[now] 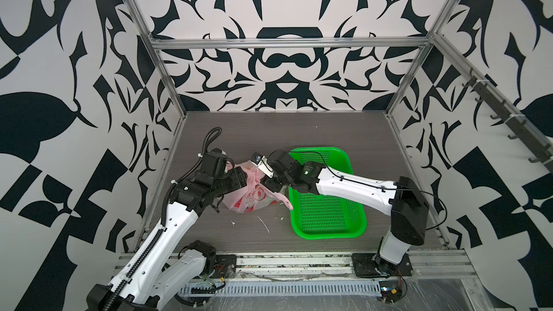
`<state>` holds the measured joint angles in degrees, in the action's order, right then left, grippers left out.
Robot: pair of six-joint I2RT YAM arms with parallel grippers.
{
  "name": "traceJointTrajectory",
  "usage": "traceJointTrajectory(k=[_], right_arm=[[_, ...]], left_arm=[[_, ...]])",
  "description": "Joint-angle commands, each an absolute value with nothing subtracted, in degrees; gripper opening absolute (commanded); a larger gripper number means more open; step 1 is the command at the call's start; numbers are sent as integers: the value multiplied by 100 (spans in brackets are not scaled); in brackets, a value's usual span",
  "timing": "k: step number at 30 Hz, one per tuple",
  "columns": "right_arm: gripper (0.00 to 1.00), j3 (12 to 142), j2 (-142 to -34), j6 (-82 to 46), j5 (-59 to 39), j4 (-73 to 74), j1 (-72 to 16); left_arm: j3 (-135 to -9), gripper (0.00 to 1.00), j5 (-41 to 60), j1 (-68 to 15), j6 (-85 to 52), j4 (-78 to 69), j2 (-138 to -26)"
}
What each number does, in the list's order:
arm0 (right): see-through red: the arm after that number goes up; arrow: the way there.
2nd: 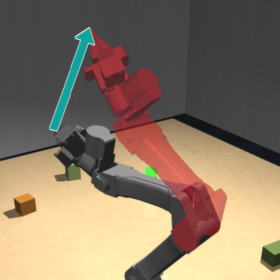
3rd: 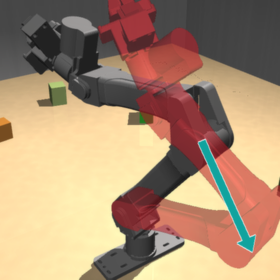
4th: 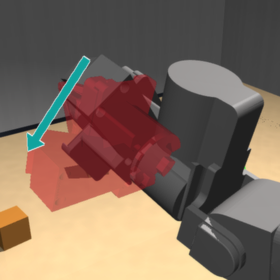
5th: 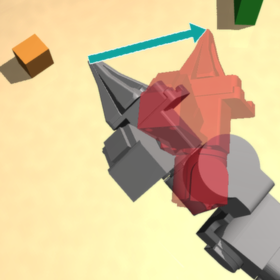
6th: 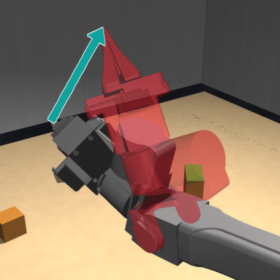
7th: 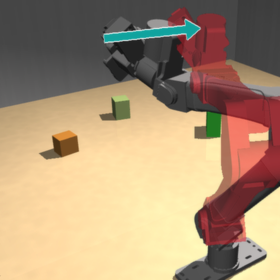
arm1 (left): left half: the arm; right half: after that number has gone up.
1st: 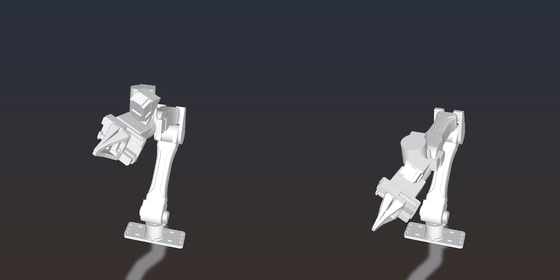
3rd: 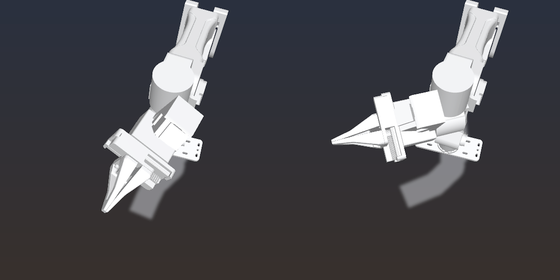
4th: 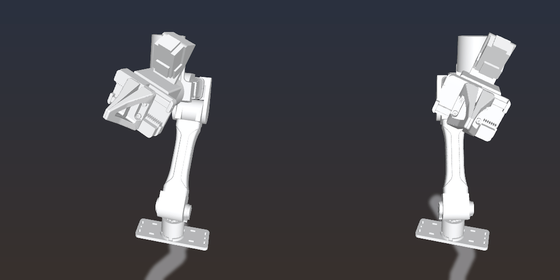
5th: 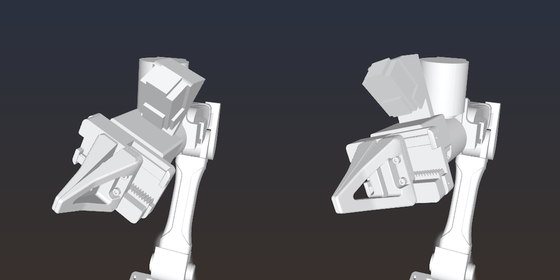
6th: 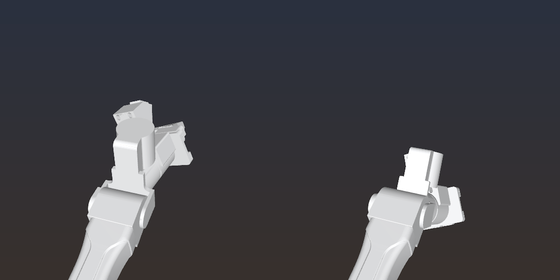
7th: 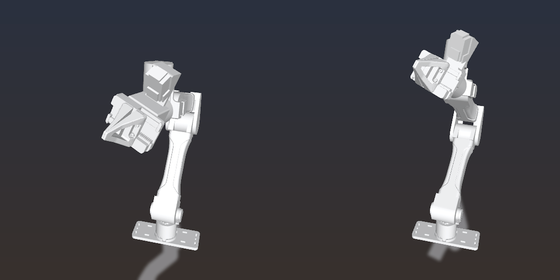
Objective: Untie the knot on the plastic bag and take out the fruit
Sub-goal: 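Grasp the bag's knot with the right gripper while the left holds the bag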
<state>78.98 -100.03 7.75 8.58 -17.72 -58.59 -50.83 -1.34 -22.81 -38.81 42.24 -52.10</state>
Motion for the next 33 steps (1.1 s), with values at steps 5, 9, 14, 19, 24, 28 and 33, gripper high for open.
traceJointTrajectory(k=[5, 9, 14, 19, 24, 28, 33], right_arm=[[64, 7833, -10025, 827, 835, -1573, -5857], [51, 7805, -10081, 817, 817, -1517, -5865], [33, 7745, -10050, 814, 822, -1473, -5888], [24, 7643, -10004, 778, 844, -1368, -5895], [13, 7559, -9993, 704, 869, -1240, -5899], [7, 7509, -9981, 612, 887, -1116, -5904], [1, 7374, -9854, 427, 890, -826, -5905]], left_arm=[[-5359, 73, 103, -1802, -3620, 4425, -5450], [-5528, 71, 345, -1524, -3468, 4404, -5955], [-5853, 69, 303, -1459, -3218, 4431, -6590], [-6186, 66, 472, -1450, -2947, 4687, -7136], [-6254, 59, 436, -1450, -2783, 4722, -7260], [-6253, 47, 465, -1450, -2690, 4645, -7465], [-6349, 14, 357, -1450, -2547, 4537, -7644]])
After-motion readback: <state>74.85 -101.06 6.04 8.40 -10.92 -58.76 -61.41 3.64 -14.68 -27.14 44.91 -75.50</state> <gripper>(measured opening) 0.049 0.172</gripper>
